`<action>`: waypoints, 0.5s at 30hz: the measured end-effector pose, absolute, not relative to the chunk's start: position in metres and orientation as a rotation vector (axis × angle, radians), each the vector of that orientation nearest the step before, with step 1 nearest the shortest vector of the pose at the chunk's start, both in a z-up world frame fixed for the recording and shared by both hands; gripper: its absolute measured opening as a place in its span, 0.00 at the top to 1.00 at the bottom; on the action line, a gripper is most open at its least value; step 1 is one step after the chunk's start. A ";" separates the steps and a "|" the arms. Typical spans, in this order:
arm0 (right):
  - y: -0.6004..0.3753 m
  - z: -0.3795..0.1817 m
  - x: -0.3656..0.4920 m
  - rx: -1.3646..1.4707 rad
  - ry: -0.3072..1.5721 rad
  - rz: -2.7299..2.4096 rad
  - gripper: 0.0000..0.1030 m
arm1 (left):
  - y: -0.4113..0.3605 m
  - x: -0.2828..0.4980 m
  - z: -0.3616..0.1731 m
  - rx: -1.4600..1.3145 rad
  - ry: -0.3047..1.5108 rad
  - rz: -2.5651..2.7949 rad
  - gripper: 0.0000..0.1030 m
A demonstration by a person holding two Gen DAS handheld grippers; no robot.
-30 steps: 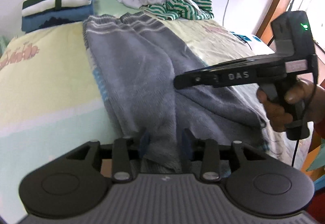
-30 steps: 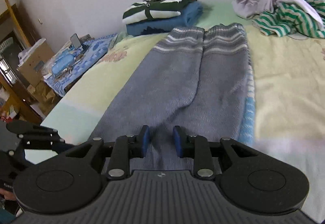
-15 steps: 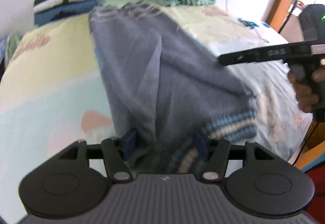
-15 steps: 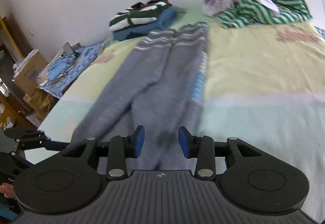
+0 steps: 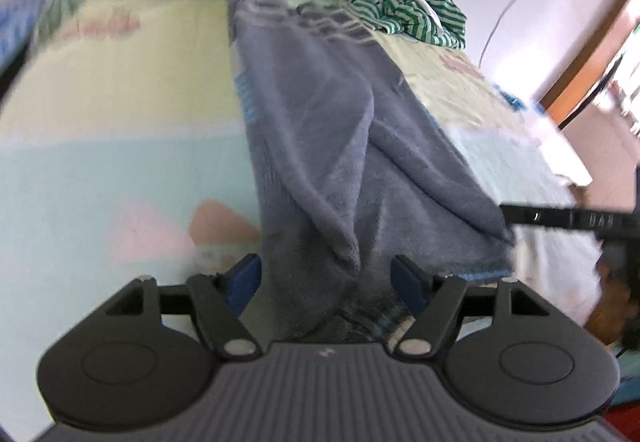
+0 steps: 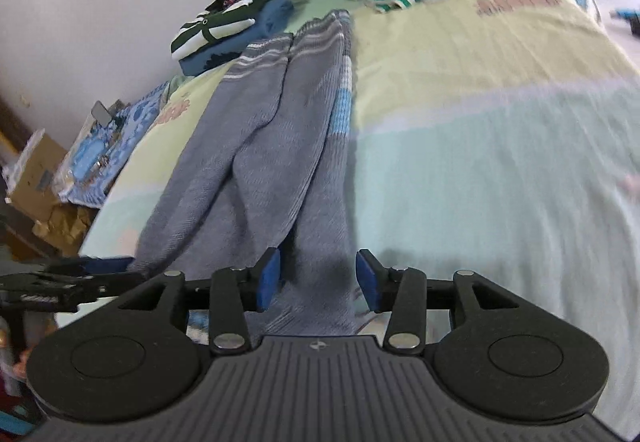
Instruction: Fold clothes
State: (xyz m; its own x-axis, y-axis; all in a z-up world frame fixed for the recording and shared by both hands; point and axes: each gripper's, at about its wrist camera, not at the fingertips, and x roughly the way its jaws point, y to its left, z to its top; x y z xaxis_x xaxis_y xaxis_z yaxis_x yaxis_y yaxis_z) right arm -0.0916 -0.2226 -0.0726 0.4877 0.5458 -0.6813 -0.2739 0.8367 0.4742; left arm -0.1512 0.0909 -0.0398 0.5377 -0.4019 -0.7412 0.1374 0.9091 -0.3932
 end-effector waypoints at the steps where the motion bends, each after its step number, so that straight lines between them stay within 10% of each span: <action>1: -0.223 -0.073 -0.094 0.349 0.949 0.500 0.54 | 0.093 -0.151 -0.041 -0.318 0.956 -0.343 0.28; 15: -0.187 -0.068 -0.142 0.265 0.886 0.387 0.42 | 0.080 -0.154 -0.045 -0.142 0.935 -0.500 0.17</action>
